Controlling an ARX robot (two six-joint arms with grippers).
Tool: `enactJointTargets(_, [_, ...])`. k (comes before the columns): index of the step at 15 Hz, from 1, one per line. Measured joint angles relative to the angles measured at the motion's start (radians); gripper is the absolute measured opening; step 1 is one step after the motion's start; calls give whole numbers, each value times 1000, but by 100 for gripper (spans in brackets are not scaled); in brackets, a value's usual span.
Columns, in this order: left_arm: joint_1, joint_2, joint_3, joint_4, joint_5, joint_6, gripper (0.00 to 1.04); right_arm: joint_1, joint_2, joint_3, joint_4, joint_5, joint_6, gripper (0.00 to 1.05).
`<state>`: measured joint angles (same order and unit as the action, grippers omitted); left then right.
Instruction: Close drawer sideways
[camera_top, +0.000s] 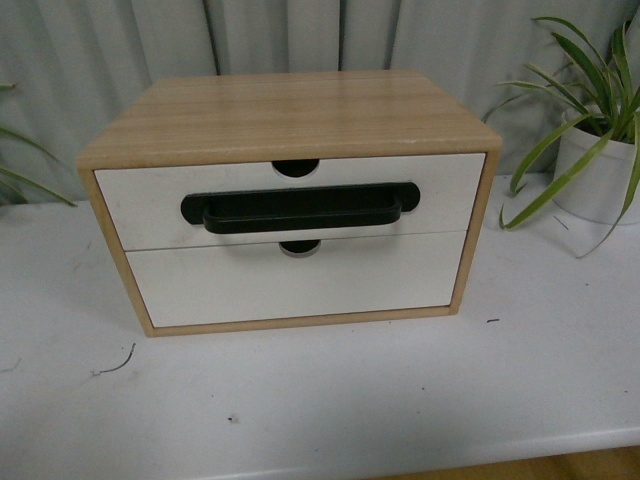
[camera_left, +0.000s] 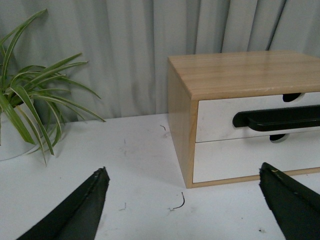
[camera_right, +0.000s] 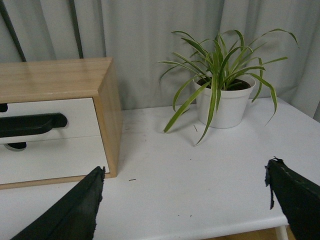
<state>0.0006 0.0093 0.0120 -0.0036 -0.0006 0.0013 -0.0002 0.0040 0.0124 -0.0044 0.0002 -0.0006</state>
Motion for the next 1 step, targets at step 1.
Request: enactJointTargets(1, [0, 0, 0, 0, 0, 0, 98, 0, 0, 0, 0, 0, 0, 98])
